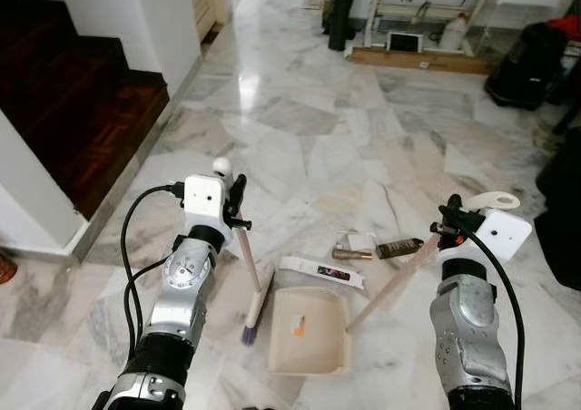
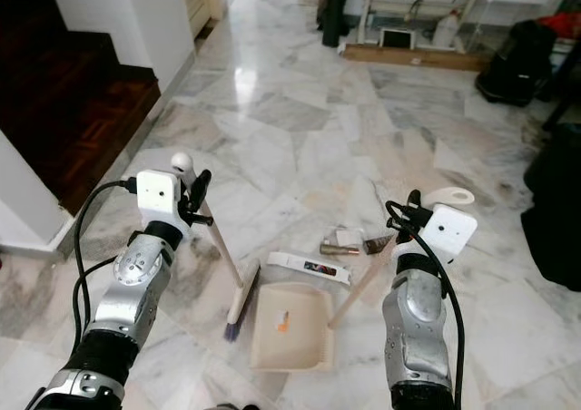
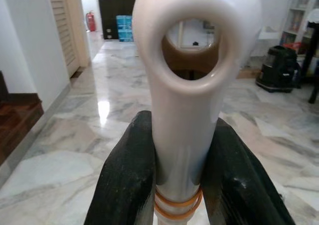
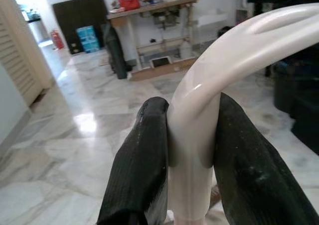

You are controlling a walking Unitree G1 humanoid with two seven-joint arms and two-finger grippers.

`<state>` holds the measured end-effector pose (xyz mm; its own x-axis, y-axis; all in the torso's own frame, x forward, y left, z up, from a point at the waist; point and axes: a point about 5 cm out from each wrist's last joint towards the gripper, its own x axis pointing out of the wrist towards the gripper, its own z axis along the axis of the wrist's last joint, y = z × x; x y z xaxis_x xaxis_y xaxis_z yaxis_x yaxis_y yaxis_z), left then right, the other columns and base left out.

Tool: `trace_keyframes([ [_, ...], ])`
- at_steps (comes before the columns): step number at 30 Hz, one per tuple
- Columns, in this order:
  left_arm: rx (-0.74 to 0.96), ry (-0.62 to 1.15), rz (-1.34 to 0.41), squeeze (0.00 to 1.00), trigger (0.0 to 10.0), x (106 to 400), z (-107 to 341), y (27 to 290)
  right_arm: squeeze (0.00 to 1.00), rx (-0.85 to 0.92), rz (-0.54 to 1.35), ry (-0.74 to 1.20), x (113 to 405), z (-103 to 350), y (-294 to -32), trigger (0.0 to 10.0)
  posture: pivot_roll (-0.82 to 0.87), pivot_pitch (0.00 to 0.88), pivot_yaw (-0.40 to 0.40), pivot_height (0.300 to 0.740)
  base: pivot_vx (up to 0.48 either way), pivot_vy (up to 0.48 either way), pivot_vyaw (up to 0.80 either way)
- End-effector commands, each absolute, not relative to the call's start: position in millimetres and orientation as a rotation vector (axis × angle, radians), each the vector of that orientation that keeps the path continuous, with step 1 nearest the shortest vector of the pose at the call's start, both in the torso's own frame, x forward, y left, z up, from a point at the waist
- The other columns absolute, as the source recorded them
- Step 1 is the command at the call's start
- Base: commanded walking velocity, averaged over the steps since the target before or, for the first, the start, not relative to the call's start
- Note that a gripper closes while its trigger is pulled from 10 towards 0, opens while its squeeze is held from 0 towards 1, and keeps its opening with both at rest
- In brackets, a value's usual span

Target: Sweep floor

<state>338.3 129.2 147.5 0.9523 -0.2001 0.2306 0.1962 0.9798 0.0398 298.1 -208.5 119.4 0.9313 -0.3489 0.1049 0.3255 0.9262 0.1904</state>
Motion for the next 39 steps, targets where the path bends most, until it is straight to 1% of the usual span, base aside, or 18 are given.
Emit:
trace_keyframes([
  [1,0.022,-0.290,-0.203,0.01,10.0,339.3,161.1,129.9,0.00,0.186,-0.345,-0.197,298.9,131.4,-208.8,10.0,0.04,0.091,-0.003,0.740,0.000,0.000,0.00],
  [8,0.026,-0.290,-0.194,0.09,10.0,338.4,160.3,132.2,0.00,0.180,-0.347,-0.186,298.7,130.2,-209.8,10.0,0.04,0.106,-0.010,0.740,0.260,0.000,0.00],
  [10,0.026,-0.290,-0.193,0.09,10.0,338.6,160.4,132.3,0.00,0.177,-0.347,-0.186,298.8,130.5,-209.9,10.0,0.04,0.106,-0.010,0.740,0.281,0.000,0.00],
  [11,0.026,-0.294,-0.190,0.12,10.0,339.3,161.8,132.6,0.00,0.175,-0.347,-0.192,299.0,132.1,-210.1,10.0,0.04,0.111,-0.010,0.740,0.289,0.000,0.00],
  [14,0.027,-0.300,-0.188,0.14,10.0,340.0,163.4,133.1,0.00,0.175,-0.348,-0.196,299.3,133.1,-210.3,10.0,0.04,0.113,-0.011,0.740,0.294,0.000,0.00],
  [20,0.033,-0.301,-0.176,0.16,10.0,341.3,164.0,137.9,0.00,0.171,-0.350,-0.185,300.2,132.1,-210.3,10.0,0.03,0.118,-0.010,0.740,0.297,0.000,0.00],
  [25,0.038,-0.305,-0.168,0.19,10.0,341.7,165.4,139.8,0.00,0.175,-0.356,-0.184,299.7,131.7,-211.9,10.0,0.04,0.129,-0.012,0.740,0.299,0.000,0.00],
  [39,0.026,-0.322,-0.154,0.22,10.0,344.6,171.1,141.2,0.00,0.176,-0.361,-0.193,300.9,134.7,-212.9,10.0,0.04,0.137,-0.013,0.740,0.301,0.000,0.00],
])
